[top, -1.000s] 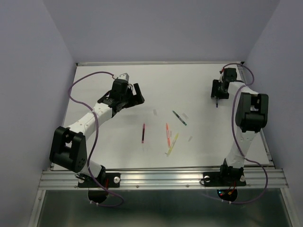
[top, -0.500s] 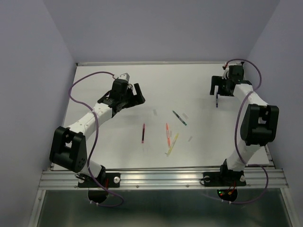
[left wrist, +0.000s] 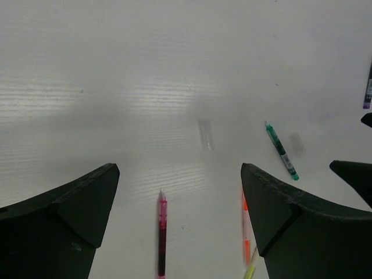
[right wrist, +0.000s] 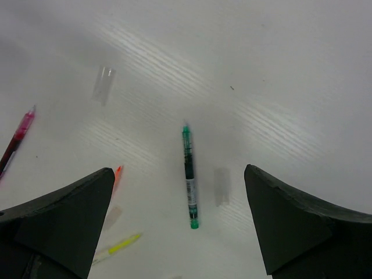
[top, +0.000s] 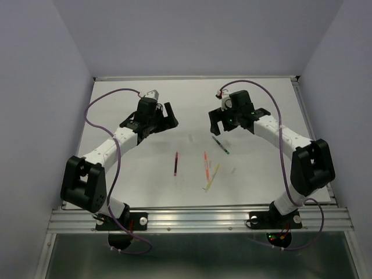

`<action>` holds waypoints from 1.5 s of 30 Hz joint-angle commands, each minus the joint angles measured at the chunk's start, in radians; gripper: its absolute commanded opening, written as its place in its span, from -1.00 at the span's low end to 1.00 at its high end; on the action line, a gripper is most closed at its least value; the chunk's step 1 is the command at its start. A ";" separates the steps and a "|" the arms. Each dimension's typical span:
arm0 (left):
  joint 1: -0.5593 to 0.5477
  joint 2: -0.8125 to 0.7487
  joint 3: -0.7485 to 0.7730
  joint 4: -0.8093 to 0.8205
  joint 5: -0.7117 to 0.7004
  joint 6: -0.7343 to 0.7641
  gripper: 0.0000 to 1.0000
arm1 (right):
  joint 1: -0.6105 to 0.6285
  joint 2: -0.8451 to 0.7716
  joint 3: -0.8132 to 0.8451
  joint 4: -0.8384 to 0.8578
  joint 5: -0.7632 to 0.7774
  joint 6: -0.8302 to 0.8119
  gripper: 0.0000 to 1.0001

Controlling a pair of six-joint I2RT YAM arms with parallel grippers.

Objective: Insert the pens into the pen caps

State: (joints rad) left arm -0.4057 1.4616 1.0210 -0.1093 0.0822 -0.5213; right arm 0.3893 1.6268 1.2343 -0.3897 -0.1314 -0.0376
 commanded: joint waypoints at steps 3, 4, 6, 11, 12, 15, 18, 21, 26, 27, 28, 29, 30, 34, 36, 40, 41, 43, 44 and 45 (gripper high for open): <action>0.002 -0.052 -0.001 0.013 -0.032 0.003 0.98 | 0.058 0.047 -0.025 0.022 -0.022 0.015 1.00; 0.002 -0.050 0.004 0.014 -0.030 0.003 0.98 | 0.068 0.051 -0.027 0.020 -0.002 0.013 1.00; 0.004 -0.050 0.005 0.013 -0.025 0.003 0.98 | 0.068 0.057 -0.026 0.017 0.064 0.022 1.00; 0.004 -0.047 0.001 0.007 -0.030 0.004 0.98 | 0.068 0.054 -0.038 0.015 0.222 0.080 1.00; 0.004 -0.046 -0.001 0.007 -0.030 0.006 0.98 | 0.068 0.051 -0.044 0.014 0.242 0.090 1.00; 0.004 -0.044 -0.004 0.005 -0.030 0.010 0.98 | 0.068 0.047 -0.053 0.006 0.276 0.099 1.00; 0.004 -0.044 -0.004 0.005 -0.029 0.012 0.98 | 0.068 0.042 -0.058 0.000 0.300 0.105 0.97; 0.004 -0.046 -0.002 0.005 -0.030 0.012 0.98 | 0.068 0.038 -0.056 -0.006 0.259 0.088 0.94; 0.004 -0.043 0.005 0.003 -0.027 0.014 0.98 | 0.068 0.015 -0.093 -0.003 0.023 0.053 0.85; 0.004 -0.040 0.007 0.002 -0.029 0.014 0.98 | 0.077 0.013 -0.101 0.005 0.006 0.053 0.83; 0.004 -0.038 0.008 0.000 -0.027 0.014 0.98 | 0.077 0.013 -0.107 0.012 0.003 0.050 0.79; 0.004 -0.034 0.011 0.000 -0.025 0.017 0.98 | 0.091 0.027 -0.105 0.012 0.013 0.050 0.79; 0.004 -0.030 0.011 0.000 -0.024 0.018 0.98 | 0.101 0.034 -0.104 0.011 0.025 0.051 0.75; 0.004 -0.026 0.008 0.002 -0.021 0.020 0.98 | 0.123 0.077 -0.088 0.009 0.046 0.048 0.62; 0.004 -0.029 0.001 0.005 -0.019 0.018 0.98 | 0.135 0.100 -0.082 0.008 0.049 0.050 0.60; 0.004 -0.037 -0.012 0.008 -0.019 0.017 0.98 | 0.157 0.131 -0.072 0.006 0.087 0.048 0.44; 0.004 -0.040 -0.013 0.010 -0.018 0.015 0.98 | 0.157 0.140 -0.070 0.006 0.095 0.050 0.42; 0.004 -0.043 -0.016 0.013 -0.016 0.015 0.98 | 0.157 0.160 -0.068 0.003 0.116 0.048 0.33; 0.004 -0.043 -0.016 0.011 -0.016 0.015 0.98 | 0.157 0.166 -0.068 0.003 0.124 0.048 0.29; 0.004 -0.044 -0.015 0.011 -0.016 0.015 0.98 | 0.157 0.169 -0.068 0.003 0.127 0.048 0.29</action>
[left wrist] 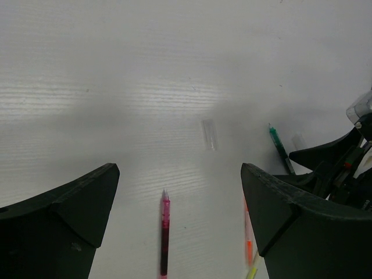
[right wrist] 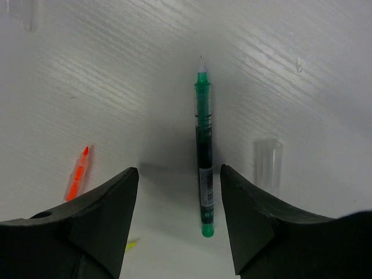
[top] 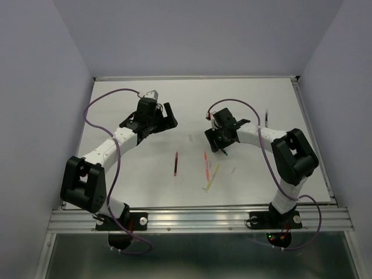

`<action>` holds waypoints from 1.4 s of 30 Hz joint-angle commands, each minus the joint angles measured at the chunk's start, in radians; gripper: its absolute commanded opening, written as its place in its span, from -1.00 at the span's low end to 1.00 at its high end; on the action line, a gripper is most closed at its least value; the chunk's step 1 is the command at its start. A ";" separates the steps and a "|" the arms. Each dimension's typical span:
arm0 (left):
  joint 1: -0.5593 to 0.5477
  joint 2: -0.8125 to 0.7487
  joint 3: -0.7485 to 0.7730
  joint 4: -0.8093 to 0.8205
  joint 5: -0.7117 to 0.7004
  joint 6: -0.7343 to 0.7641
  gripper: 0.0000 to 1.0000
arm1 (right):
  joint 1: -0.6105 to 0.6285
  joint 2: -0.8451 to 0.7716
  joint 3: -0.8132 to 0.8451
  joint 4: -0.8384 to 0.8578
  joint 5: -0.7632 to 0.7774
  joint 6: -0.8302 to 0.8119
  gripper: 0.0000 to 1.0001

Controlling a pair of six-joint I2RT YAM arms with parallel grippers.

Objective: Insert the pens into the pen caps

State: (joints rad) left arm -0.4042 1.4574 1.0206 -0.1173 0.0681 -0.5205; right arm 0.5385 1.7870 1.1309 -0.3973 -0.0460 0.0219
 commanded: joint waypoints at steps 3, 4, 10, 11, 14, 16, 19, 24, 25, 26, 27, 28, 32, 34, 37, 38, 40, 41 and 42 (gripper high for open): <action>0.002 -0.043 -0.016 0.019 0.001 0.013 0.98 | 0.008 0.022 0.033 0.012 0.061 -0.008 0.22; 0.002 -0.043 -0.017 0.019 0.001 0.014 0.98 | 0.008 0.026 0.033 0.011 0.072 -0.010 0.20; 0.002 -0.045 -0.020 0.019 -0.002 0.011 0.98 | 0.008 0.049 0.033 0.011 0.100 -0.007 -0.02; 0.002 -0.043 -0.022 0.019 -0.002 0.013 0.98 | 0.008 0.051 0.032 0.012 0.106 -0.008 -0.04; 0.002 -0.042 -0.020 0.021 -0.004 0.011 0.98 | 0.017 0.055 0.032 0.011 0.113 -0.010 -0.22; 0.002 -0.042 -0.017 0.021 -0.005 0.010 0.98 | 0.017 0.054 0.032 0.009 0.112 -0.010 -0.39; 0.002 -0.042 -0.011 0.021 -0.005 0.013 0.98 | 0.017 0.046 0.030 0.009 0.098 -0.011 -0.56; 0.002 -0.040 0.001 0.021 -0.005 0.011 0.98 | 0.026 0.008 0.027 0.015 0.058 -0.010 -0.92; 0.002 -0.040 0.003 0.021 -0.002 0.013 0.98 | 0.026 -0.010 0.026 0.021 0.072 -0.011 -0.98; 0.002 -0.040 0.007 0.022 -0.002 0.010 0.98 | 0.026 -0.021 0.021 0.029 0.087 -0.008 -0.99; 0.002 -0.039 0.012 0.024 -0.001 0.010 0.98 | 0.026 -0.034 0.021 0.037 0.100 -0.005 -0.99; 0.002 -0.038 0.015 0.024 0.001 0.008 0.98 | 0.026 -0.049 0.021 0.044 0.116 -0.002 -0.99; -0.001 -0.026 0.041 0.039 0.036 -0.016 0.98 | 0.026 -0.155 0.020 0.087 0.260 0.061 -0.99; -0.007 -0.014 0.056 0.036 0.047 -0.044 0.98 | 0.002 -0.226 0.027 0.101 0.341 0.113 -0.98; -0.044 0.029 0.101 0.021 0.032 -0.088 0.98 | -0.054 -0.308 0.035 0.100 0.443 0.157 -0.99; -0.059 0.044 0.117 0.002 0.026 -0.122 0.98 | -0.080 -0.325 0.038 0.100 0.501 0.197 -0.99; -0.114 0.098 0.185 -0.030 -0.011 -0.170 0.98 | -0.161 -0.359 0.032 0.089 0.540 0.234 -0.99; -0.137 0.119 0.244 -0.065 -0.025 -0.200 0.98 | -0.187 -0.391 0.021 0.087 0.564 0.263 -0.99; -0.184 0.164 0.277 -0.088 -0.057 -0.225 0.98 | -0.228 -0.405 0.017 0.081 0.571 0.269 -0.99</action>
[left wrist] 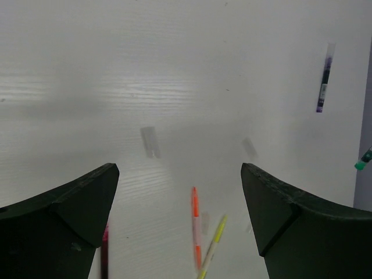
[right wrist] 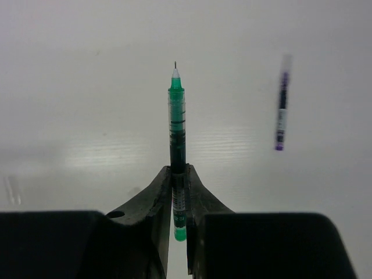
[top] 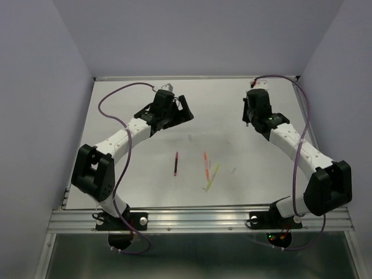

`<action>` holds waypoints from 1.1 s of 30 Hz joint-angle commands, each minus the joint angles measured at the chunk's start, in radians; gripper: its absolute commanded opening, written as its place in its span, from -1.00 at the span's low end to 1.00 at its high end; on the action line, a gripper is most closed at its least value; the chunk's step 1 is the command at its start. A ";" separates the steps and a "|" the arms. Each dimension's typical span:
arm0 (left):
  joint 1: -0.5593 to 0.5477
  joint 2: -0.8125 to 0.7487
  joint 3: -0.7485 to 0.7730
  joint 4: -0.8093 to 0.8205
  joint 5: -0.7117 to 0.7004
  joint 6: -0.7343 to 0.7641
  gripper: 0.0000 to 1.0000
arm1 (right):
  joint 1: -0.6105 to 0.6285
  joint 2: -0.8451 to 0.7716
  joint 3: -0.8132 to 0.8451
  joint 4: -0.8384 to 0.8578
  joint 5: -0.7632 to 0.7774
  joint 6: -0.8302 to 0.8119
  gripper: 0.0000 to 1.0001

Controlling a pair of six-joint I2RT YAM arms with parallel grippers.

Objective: Insert the pens into the pen caps

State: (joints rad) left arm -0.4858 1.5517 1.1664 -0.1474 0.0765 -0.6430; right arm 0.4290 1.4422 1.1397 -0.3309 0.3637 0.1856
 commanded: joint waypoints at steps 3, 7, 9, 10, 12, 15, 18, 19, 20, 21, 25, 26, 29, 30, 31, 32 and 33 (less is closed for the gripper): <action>-0.154 0.157 0.221 -0.095 -0.081 -0.185 0.98 | -0.144 -0.101 -0.014 0.003 0.239 0.115 -0.99; -0.239 0.266 0.341 -0.130 -0.055 -0.254 0.98 | -0.164 -0.132 -0.029 -0.005 0.287 0.110 -0.99; -0.269 0.332 0.432 -0.167 -0.066 -0.276 0.98 | -0.174 -0.144 -0.032 -0.005 0.285 0.109 -0.99; -0.283 0.355 0.464 -0.181 -0.098 -0.279 0.98 | -0.174 -0.147 -0.035 -0.005 0.290 0.109 -0.99; -0.313 0.430 0.571 -0.253 -0.110 -0.296 0.97 | -0.174 -0.149 -0.035 -0.005 0.296 0.107 -0.98; -0.333 0.519 0.683 -0.357 -0.118 -0.360 0.90 | -0.174 -0.144 -0.041 -0.005 0.317 0.110 -0.97; -0.350 0.589 0.781 -0.484 -0.179 -0.441 0.89 | -0.185 -0.132 -0.047 -0.003 0.327 0.115 -0.96; -0.353 0.603 0.798 -0.512 -0.188 -0.467 0.89 | -0.185 -0.131 -0.047 -0.005 0.324 0.118 -0.96; -0.353 0.616 0.812 -0.561 -0.198 -0.524 0.89 | -0.185 -0.128 -0.047 -0.005 0.322 0.121 -0.96; -0.355 0.634 0.831 -0.579 -0.201 -0.552 0.89 | -0.185 -0.126 -0.049 -0.005 0.322 0.123 -0.95; -0.361 0.669 0.871 -0.598 -0.218 -0.642 0.80 | -0.194 -0.131 -0.057 -0.005 0.327 0.124 -0.95; -0.369 0.679 0.884 -0.607 -0.224 -0.653 0.76 | -0.203 -0.131 -0.057 -0.005 0.340 0.123 -0.94; -0.382 0.720 0.955 -0.655 -0.247 -0.704 0.74 | -0.213 -0.137 -0.063 -0.005 0.357 0.121 -0.92; -0.384 0.729 0.969 -0.664 -0.253 -0.714 0.74 | -0.213 -0.138 -0.064 -0.005 0.359 0.123 -0.92; -0.392 0.749 0.995 -0.681 -0.264 -0.733 0.71 | -0.213 -0.138 -0.066 -0.005 0.356 0.124 -0.93; -0.393 0.758 1.009 -0.687 -0.265 -0.738 0.70 | -0.222 -0.138 -0.064 -0.005 0.354 0.124 -0.93; -0.396 0.766 1.019 -0.695 -0.265 -0.744 0.68 | -0.222 -0.135 -0.066 -0.005 0.354 0.127 -0.92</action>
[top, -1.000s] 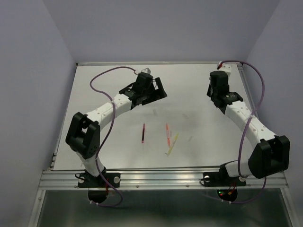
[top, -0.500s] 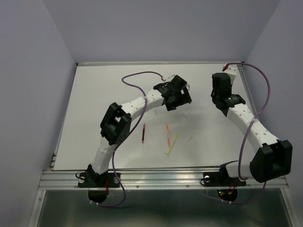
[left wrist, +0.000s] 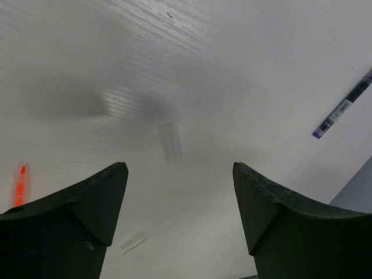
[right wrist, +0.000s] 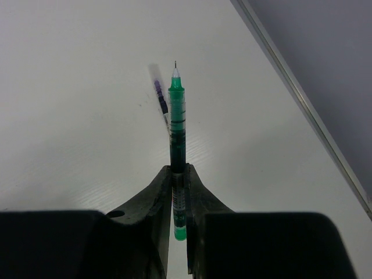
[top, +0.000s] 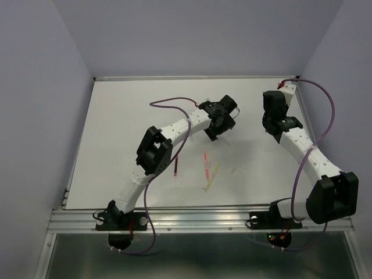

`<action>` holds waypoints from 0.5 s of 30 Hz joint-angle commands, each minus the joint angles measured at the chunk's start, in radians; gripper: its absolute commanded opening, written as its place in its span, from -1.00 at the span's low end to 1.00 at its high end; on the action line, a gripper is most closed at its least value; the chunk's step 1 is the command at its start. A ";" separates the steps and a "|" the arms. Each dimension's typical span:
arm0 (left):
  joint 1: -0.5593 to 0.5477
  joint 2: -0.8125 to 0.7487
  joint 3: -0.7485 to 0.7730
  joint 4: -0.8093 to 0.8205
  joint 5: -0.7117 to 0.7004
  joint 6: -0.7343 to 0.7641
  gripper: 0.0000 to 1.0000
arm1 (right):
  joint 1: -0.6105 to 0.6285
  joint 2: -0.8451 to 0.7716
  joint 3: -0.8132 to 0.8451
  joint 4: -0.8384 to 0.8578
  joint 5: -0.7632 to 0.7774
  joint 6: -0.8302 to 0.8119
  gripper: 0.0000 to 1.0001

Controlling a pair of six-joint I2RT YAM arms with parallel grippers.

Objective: Insert the pens into the pen caps

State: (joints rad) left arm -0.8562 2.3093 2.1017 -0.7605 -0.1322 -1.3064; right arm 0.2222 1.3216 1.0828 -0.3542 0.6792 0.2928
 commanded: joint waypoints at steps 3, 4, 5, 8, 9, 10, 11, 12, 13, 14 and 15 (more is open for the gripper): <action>-0.032 0.056 0.141 -0.100 -0.063 -0.090 0.61 | -0.024 -0.010 -0.009 0.018 0.037 0.020 -0.92; -0.033 0.065 0.149 -0.105 -0.061 -0.090 0.59 | -0.024 -0.009 -0.009 0.018 0.036 0.020 -0.92; -0.033 0.071 0.158 -0.114 -0.063 -0.093 0.58 | -0.024 -0.004 -0.009 0.018 0.039 0.022 -0.92; -0.038 0.094 0.178 -0.125 -0.058 -0.094 0.49 | -0.035 0.001 -0.009 0.018 0.039 0.023 -0.91; -0.038 0.105 0.185 -0.129 -0.058 -0.094 0.47 | -0.035 0.004 -0.009 0.018 0.040 0.026 -0.91; -0.041 0.110 0.191 -0.137 -0.061 -0.094 0.46 | -0.035 0.005 -0.009 0.020 0.042 0.026 -0.90; -0.043 0.116 0.196 -0.152 -0.064 -0.097 0.42 | -0.035 0.007 -0.009 0.018 0.042 0.026 -0.89; -0.043 0.125 0.204 -0.157 -0.064 -0.097 0.38 | -0.035 0.007 -0.011 0.018 0.040 0.028 -0.90; -0.044 0.130 0.208 -0.163 -0.064 -0.099 0.37 | -0.044 0.007 -0.011 0.018 0.039 0.028 -0.89; -0.044 0.136 0.211 -0.174 -0.060 -0.100 0.33 | -0.044 0.007 -0.011 0.018 0.039 0.029 -0.88; -0.044 0.140 0.216 -0.178 -0.057 -0.099 0.27 | -0.044 0.007 -0.011 0.018 0.039 0.028 -0.88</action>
State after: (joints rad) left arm -0.8951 2.4500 2.2498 -0.8639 -0.1528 -1.3834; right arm 0.1905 1.3289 1.0687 -0.3584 0.6838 0.3035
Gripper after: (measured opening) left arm 0.667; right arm 0.151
